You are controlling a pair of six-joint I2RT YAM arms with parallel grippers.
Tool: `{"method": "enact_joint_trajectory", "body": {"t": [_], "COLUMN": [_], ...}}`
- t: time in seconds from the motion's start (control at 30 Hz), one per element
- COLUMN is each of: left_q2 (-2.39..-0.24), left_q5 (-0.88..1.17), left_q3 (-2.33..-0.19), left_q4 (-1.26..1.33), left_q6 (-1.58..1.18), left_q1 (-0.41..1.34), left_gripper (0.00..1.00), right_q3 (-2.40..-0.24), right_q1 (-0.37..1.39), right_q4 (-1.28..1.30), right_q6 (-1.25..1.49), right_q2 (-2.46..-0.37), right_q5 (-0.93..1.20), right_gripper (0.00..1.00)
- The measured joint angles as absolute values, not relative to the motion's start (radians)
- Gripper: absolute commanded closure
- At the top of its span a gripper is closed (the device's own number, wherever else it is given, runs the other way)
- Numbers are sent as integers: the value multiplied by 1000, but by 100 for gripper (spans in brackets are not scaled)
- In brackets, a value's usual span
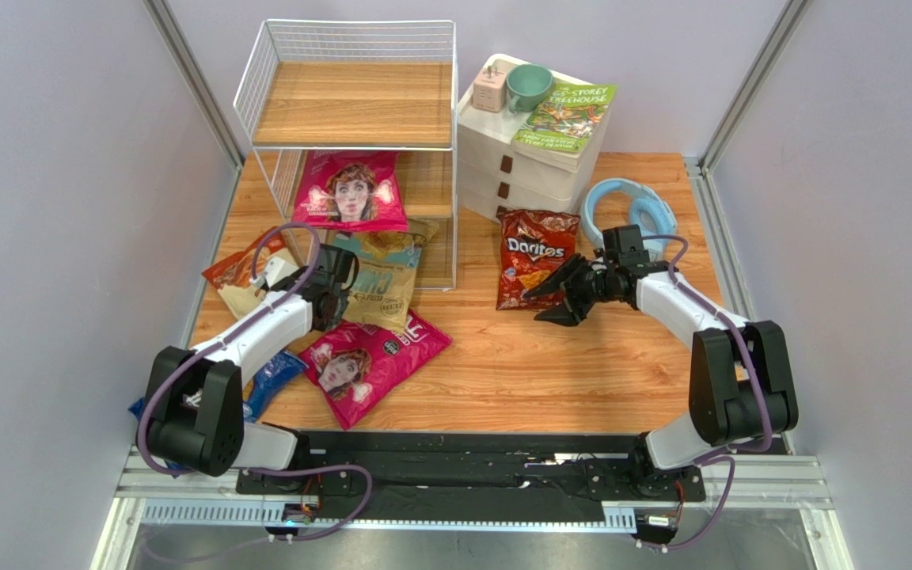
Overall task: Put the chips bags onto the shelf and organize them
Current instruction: Place the potato chip on the shelf.
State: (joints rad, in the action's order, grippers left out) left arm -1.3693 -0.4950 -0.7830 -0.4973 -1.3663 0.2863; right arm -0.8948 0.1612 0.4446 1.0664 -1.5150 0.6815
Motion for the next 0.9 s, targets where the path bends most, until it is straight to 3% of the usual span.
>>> {"method": "enact_joint_trajectory", "body": {"t": [0.57,0.9], "left_q2": [-1551,-1599], "left_q5": [-551,-542], "left_q3": [-949,-1005], "left_q4": [-791,-853], "left_q6": [-1845,-1957], "left_q1": [286,289], "left_gripper": [100,100], "right_q3": [-895,-897], "right_q1": [161,162], "right_q4": [438,448], "right_q6": [1058,1051], "right_q2": [-1515,-1519], "right_q5": [690,698], "right_gripper": [47,47]}}
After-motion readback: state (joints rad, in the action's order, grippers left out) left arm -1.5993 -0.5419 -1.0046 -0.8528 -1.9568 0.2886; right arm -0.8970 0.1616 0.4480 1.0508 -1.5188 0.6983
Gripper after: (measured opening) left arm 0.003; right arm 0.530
